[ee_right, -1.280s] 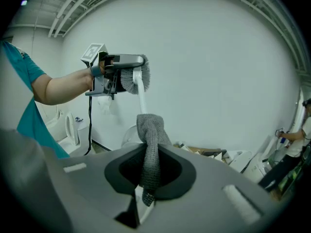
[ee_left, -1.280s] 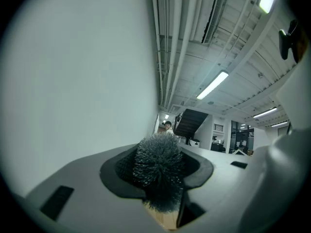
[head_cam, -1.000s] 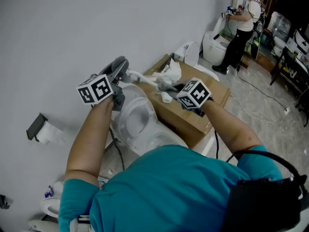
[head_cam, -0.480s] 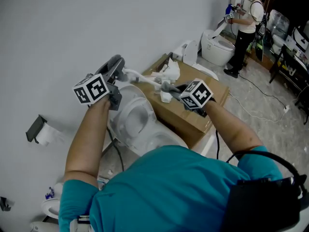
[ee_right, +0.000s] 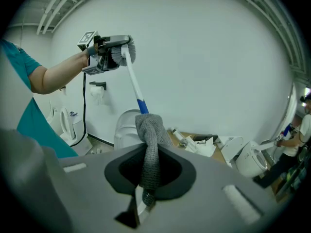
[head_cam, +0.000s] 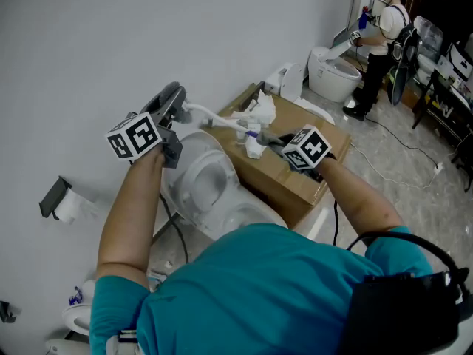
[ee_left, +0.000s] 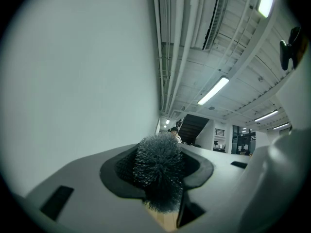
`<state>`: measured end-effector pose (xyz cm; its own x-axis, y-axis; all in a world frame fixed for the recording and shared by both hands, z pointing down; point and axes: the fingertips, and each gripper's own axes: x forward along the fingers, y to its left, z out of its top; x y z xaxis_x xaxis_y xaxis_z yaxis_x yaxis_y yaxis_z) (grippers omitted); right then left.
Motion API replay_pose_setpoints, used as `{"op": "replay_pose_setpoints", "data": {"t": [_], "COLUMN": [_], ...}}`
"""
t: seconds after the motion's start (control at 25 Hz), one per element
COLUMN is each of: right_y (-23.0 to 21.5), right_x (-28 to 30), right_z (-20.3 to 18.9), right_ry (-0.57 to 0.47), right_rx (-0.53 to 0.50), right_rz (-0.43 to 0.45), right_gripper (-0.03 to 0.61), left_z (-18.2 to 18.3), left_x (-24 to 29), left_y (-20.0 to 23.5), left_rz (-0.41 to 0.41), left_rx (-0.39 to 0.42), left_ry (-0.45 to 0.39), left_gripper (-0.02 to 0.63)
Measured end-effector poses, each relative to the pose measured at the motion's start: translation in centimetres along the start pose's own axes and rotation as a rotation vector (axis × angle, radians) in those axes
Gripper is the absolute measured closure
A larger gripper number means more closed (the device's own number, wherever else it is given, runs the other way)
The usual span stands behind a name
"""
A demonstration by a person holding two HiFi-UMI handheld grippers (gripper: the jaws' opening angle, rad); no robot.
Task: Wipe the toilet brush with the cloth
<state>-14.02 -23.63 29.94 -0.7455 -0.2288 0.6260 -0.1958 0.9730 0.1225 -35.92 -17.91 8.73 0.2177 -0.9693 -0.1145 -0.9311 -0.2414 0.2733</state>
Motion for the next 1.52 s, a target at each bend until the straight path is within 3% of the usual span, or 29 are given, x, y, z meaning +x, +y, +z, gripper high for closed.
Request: {"op": "replay_pose_setpoints", "data": {"t": [0.36, 0.48, 0.64, 0.8, 0.96, 1.12, 1.52], "right_y": [-1.9, -2.3, -0.2, 3.5, 6.6, 7.2, 5.9], "right_x": [-0.3, -1.2, -3.5, -3.5, -2.0, -0.7, 0.3], "right_z": [-3.5, -3.3, 1.2, 8.8, 13.0, 14.1, 13.9], "right_ry": [0.047, 0.016, -0.13, -0.237, -0.251, -0.222, -0.189], "right_rx": [0.032, 0.06, 0.068, -0.044, -0.155, -0.205, -0.147], "right_rz": [-0.032, -0.037, 0.009, 0.079, 0.091, 0.045, -0.024], "right_gripper": [0.56, 0.56, 0.56, 0.56, 0.56, 0.56, 0.56], "left_z": [1.1, 1.5, 0.4, -2.2, -4.7, -6.1, -6.2], "left_x": [-1.0, -1.5, -1.4, 0.9, 3.1, 4.2, 4.5], "left_y": [1.2, 2.0, 1.5, -1.2, -3.9, -5.4, -5.2], "left_rz": [0.032, 0.06, 0.088, 0.034, -0.007, -0.014, 0.004], "left_rx": [0.013, 0.027, 0.108, 0.138, 0.149, 0.153, 0.099], "left_ry": [-0.029, -0.037, 0.001, 0.065, 0.122, 0.151, 0.137], "left_gripper": [0.439, 0.439, 0.439, 0.439, 0.439, 0.439, 0.439]}}
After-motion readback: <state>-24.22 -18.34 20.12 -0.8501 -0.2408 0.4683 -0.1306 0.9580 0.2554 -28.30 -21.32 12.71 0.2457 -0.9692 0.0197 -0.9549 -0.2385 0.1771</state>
